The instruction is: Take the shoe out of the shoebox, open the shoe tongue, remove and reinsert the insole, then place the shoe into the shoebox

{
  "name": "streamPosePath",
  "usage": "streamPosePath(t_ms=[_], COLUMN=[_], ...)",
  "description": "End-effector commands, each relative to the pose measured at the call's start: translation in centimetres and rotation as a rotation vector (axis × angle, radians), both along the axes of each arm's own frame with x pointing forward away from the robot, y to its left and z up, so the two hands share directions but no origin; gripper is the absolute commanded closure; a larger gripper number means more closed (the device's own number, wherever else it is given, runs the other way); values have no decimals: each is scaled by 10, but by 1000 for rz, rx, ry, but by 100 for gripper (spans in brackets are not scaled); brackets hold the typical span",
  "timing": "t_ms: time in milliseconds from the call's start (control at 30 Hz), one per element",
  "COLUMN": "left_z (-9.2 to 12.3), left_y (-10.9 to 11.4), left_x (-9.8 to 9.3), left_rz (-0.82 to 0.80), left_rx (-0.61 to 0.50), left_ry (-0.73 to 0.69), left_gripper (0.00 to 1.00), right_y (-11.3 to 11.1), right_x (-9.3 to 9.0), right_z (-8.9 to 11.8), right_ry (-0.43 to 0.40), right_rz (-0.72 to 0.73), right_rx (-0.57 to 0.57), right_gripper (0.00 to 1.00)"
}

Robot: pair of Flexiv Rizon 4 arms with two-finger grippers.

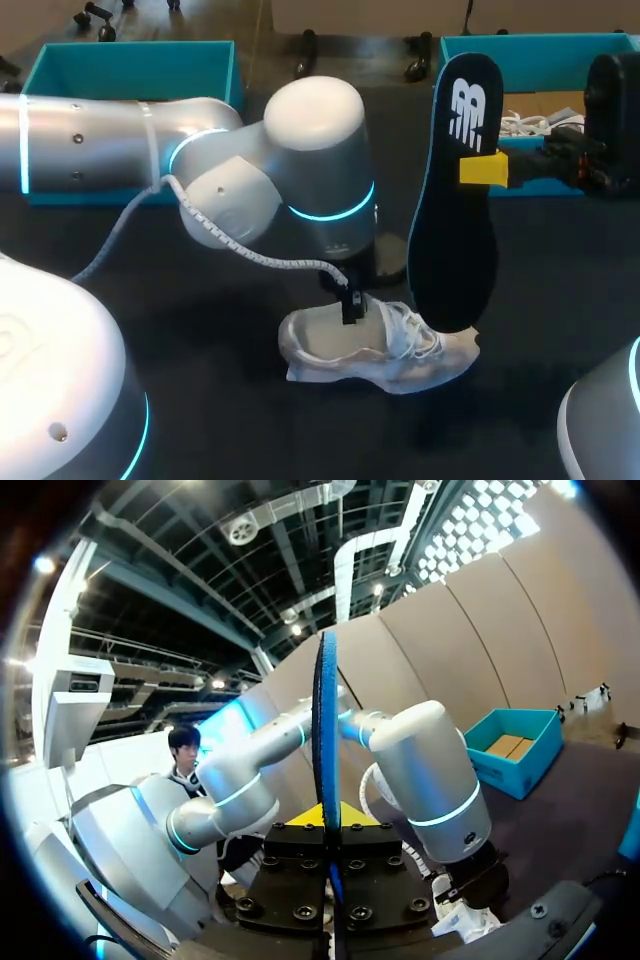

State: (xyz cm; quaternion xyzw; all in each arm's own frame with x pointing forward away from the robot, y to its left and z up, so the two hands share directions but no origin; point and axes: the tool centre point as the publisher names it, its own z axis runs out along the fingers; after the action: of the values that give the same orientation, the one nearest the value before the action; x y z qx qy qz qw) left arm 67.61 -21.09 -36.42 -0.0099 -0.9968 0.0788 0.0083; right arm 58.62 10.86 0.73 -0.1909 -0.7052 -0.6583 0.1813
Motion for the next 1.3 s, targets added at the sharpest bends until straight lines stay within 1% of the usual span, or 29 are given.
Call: streamPosePath(t_ms=[33,200,233,300,400,500,567,600,1033,1167,1200,1267,1300], left_z=[22,35,38,40,48,53,55,56,57,62,63,64,63], left_y=[15,17,17,18,20,23,25,26,27,30,29,28,27], left_x=[-4,-6,-7,-8,-10,-12,-15,-16,-16,-5,-4,-1,0], left_rz=[-78,-249,-304,-376,-510,-625,-740,-782,-790,-942,-1031,-1087,-1177], left_rx=[-18,-38,-35,-34,-38,-26,5,5,7,13,7,42,36], left_ry=[-37,-104,-133,-139,-192,-248,-283,-278,-280,-345,-348,-350,-337], left_gripper=[100,100,100,100,100,100,100,100,100,100,100,100,100], right_y=[2,2,2,2,2,2,2,2,2,2,2,2,2], right_x=[1,1,1,1,1,1,1,1,1,1,1,1,1], right_z=[-1,-1,-1,-1,-1,-1,-1,-1,-1,-1,-1,-1,-1], right_ry=[1,1,1,1,1,1,1,1,1,1,1,1,1], right_rz=[0,0,0,0,0,0,0,0,0,0,0,0,0], right_rx=[-2,-2,-2,-2,-2,-2,-2,-2,-2,-2,-2,-2,-2], right_gripper=[100,100,100,100,100,100,100,100,100,100,100,100,100])
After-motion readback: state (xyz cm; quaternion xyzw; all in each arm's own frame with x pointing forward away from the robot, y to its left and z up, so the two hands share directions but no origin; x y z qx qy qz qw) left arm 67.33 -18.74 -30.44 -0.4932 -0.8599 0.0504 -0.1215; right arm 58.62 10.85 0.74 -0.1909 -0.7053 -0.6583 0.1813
